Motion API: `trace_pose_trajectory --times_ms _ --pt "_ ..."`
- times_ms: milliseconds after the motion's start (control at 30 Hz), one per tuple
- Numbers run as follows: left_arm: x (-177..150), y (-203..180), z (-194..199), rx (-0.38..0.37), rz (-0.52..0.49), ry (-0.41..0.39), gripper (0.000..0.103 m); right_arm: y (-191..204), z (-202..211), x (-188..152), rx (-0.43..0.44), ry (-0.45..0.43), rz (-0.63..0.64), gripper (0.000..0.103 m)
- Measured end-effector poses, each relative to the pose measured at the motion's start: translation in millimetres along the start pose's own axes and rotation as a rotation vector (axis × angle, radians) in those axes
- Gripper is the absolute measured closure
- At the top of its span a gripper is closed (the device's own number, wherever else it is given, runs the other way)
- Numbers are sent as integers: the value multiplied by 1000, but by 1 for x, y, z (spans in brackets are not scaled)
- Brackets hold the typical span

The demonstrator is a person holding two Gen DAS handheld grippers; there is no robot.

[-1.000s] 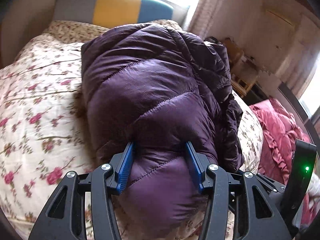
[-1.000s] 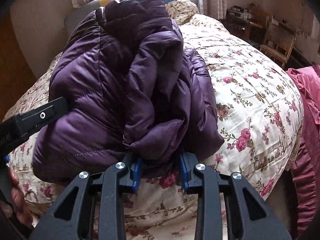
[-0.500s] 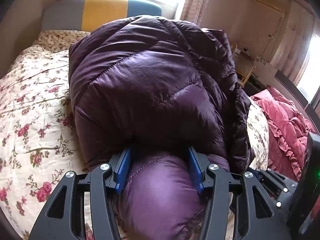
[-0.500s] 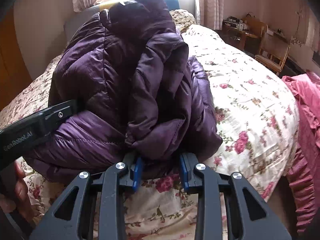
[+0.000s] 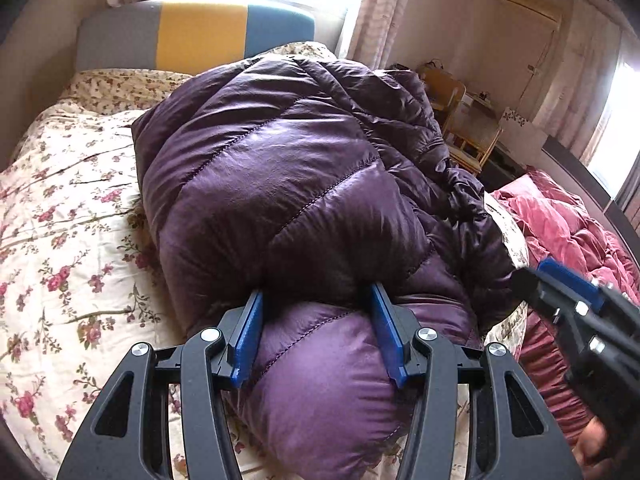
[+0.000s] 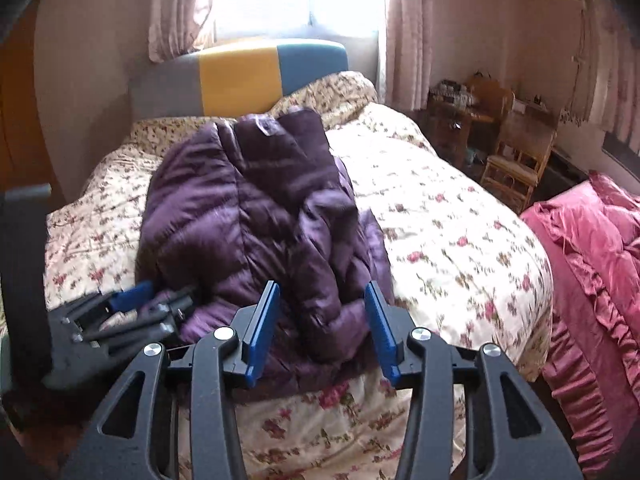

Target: Fold large clothes

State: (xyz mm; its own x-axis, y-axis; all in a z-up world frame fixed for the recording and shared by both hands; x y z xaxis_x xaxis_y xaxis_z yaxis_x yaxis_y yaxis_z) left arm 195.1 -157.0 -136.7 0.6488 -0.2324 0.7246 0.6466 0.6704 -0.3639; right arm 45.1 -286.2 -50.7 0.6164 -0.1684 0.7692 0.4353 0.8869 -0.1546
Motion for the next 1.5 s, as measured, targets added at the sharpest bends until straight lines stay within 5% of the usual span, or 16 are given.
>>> trace_pose_trajectory --times_ms 267,700,933,1500 --pt "7 -3 7 9 -20 -11 52 12 -32 18 -3 33 12 60" --pt "29 12 15 15 -2 -60 52 4 -83 -17 -30 168 12 59" --pt "29 22 -13 29 -17 -1 52 4 -107 -35 -26 182 26 59" --pt "28 21 -13 63 -2 -5 52 -2 -100 -23 -27 178 21 58"
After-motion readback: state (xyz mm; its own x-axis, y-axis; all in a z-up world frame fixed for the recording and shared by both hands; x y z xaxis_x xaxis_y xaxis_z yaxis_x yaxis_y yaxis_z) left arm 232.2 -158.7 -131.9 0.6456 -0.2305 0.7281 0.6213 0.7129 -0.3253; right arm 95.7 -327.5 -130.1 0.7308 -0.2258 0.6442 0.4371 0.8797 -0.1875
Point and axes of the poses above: each gripper's, at about its wrist camera, not at the fingertips, and z roughly against the way its jaws point, y to its left, x to its top, the point moved 9 cm from there along -z, roughly the way its jaws point, and after that the axes turned 14 degrees about -x, right-handed, at the moved point
